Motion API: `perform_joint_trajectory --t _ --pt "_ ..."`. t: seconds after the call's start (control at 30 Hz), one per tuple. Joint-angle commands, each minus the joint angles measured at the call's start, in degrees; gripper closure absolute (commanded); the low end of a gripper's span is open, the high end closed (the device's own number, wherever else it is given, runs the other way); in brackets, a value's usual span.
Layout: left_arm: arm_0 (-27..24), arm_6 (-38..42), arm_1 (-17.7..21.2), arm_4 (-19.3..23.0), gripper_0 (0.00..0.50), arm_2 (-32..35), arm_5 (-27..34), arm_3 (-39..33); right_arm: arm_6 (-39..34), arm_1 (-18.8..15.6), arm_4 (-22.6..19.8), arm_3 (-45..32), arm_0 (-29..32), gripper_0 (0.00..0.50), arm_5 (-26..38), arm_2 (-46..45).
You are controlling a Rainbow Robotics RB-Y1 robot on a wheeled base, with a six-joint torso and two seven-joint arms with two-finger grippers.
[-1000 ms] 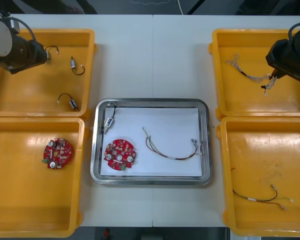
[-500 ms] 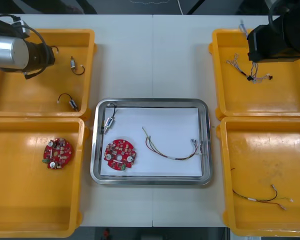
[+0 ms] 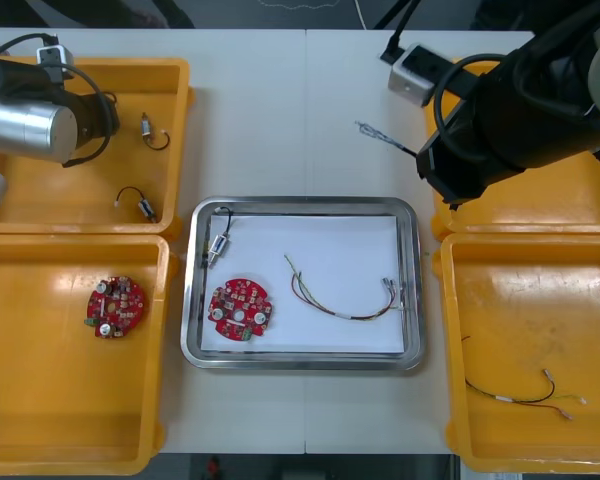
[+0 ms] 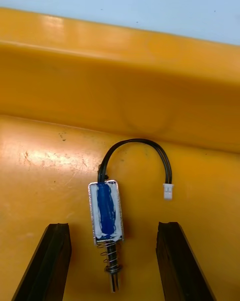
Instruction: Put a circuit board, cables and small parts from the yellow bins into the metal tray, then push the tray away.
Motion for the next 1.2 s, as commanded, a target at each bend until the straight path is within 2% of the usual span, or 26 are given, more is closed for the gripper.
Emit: perform_joint_trajectory --t 0.03,0.23,0.3,0.53,0.57,0.6,0.63,0.67,0.9,1.07,1.2 --pt "-2.84 -5.84 -0.81 -1.21 0.0 -0.78 -1.27 0.69 8.61 1.51 2.53 -1.73 -0.07 0.5 0.18 4.9" --pt "-2.75 -6.54 -1.16 -1.21 0.0 -0.78 -3.38 2.8 15.47 3.7 10.09 -0.32 -0.07 0.5 0.18 13.34" --pt "-2.84 -6.72 -1.25 -1.21 0.0 -0.78 -3.47 2.8 17.75 5.46 12.64 2.22 0.02 0.5 0.18 16.06" --pt "-2.75 -6.63 -1.16 -1.04 0.0 -0.78 -3.73 2.8 23.91 8.27 15.8 10.93 -0.33 0.5 -7.16 21.95" --pt "-2.66 -6.63 -1.16 -1.04 0.038 -0.78 -3.73 2.8 24.17 8.27 15.98 12.42 -0.42 0.5 -8.83 23.01" --pt "-2.49 -6.72 -1.25 -1.04 0.183 -0.78 -3.73 2.8 24.35 8.36 16.06 14.0 -0.59 0.5 -10.76 23.88" --pt "-2.31 -6.72 -1.16 -1.04 0.456 -0.78 -3.73 2.8 24.35 8.27 16.15 15.41 -0.86 0.5 -12.61 24.76" --pt "-2.22 -6.72 -1.16 -1.04 0.499 -0.78 -3.73 2.8 24.35 8.27 16.15 16.2 -0.95 0.5 -13.49 25.2" --pt "-1.78 -6.45 -1.16 -0.69 0.5 -0.52 -1.89 2.53 25.58 8.36 19.84 20.33 -1.56 0.5 -17.0 28.19" --pt "-1.08 -6.45 -0.28 -1.92 0.5 2.47 5.76 -1.69 26.45 8.45 21.16 23.23 -1.56 0.5 -18.59 28.54" --pt "-0.11 -6.28 0.16 -4.55 0.5 4.67 13.06 -6.35 26.81 8.8 21.51 24.64 -1.56 0.5 -19.64 28.54"
